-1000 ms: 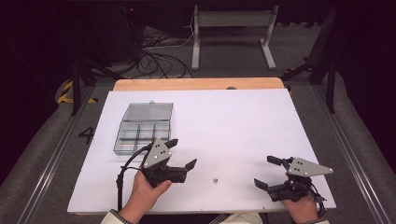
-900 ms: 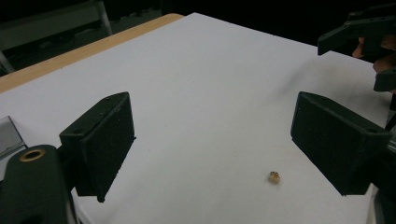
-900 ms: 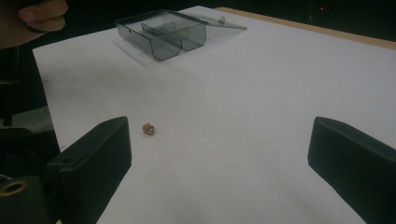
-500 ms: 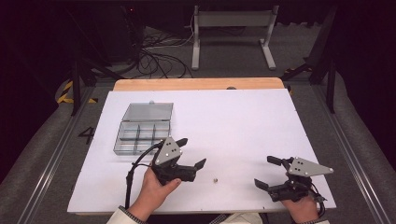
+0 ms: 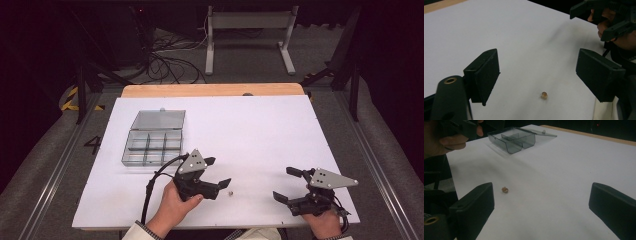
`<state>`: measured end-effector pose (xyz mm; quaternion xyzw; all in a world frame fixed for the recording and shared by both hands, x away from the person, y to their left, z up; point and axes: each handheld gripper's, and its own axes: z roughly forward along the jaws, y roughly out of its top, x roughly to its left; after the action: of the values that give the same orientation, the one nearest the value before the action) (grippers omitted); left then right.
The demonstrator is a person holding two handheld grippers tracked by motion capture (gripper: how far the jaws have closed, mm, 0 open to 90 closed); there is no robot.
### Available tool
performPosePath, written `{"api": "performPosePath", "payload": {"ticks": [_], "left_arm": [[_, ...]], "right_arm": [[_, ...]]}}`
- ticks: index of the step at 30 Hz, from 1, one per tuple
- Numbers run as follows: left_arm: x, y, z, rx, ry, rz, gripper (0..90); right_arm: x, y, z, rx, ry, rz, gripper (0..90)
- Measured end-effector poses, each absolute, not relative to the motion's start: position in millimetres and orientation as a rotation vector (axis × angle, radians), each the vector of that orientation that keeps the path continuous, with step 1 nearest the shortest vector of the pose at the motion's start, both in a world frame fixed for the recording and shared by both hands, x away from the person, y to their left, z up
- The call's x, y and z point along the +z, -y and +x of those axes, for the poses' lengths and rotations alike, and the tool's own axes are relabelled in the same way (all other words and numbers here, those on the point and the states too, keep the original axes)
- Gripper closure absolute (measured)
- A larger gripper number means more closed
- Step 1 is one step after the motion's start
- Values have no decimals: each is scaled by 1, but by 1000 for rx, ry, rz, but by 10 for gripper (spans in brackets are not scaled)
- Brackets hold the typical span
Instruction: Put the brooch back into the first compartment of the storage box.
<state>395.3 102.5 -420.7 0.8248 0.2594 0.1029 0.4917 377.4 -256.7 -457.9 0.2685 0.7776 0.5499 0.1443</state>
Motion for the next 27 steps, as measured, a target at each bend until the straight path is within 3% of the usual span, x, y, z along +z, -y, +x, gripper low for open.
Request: {"api": "performPosePath", "payload": {"ticks": [8, 27], "left_arm": [[-434, -88, 398, 290, -592, 2102, 252], [-459, -71, 408, 187, -631, 2239, 268]], "right_arm": [[-458, 257, 377, 1585, -2242, 774, 69], [-458, 257, 378, 1581, -2252, 776, 72]]}}
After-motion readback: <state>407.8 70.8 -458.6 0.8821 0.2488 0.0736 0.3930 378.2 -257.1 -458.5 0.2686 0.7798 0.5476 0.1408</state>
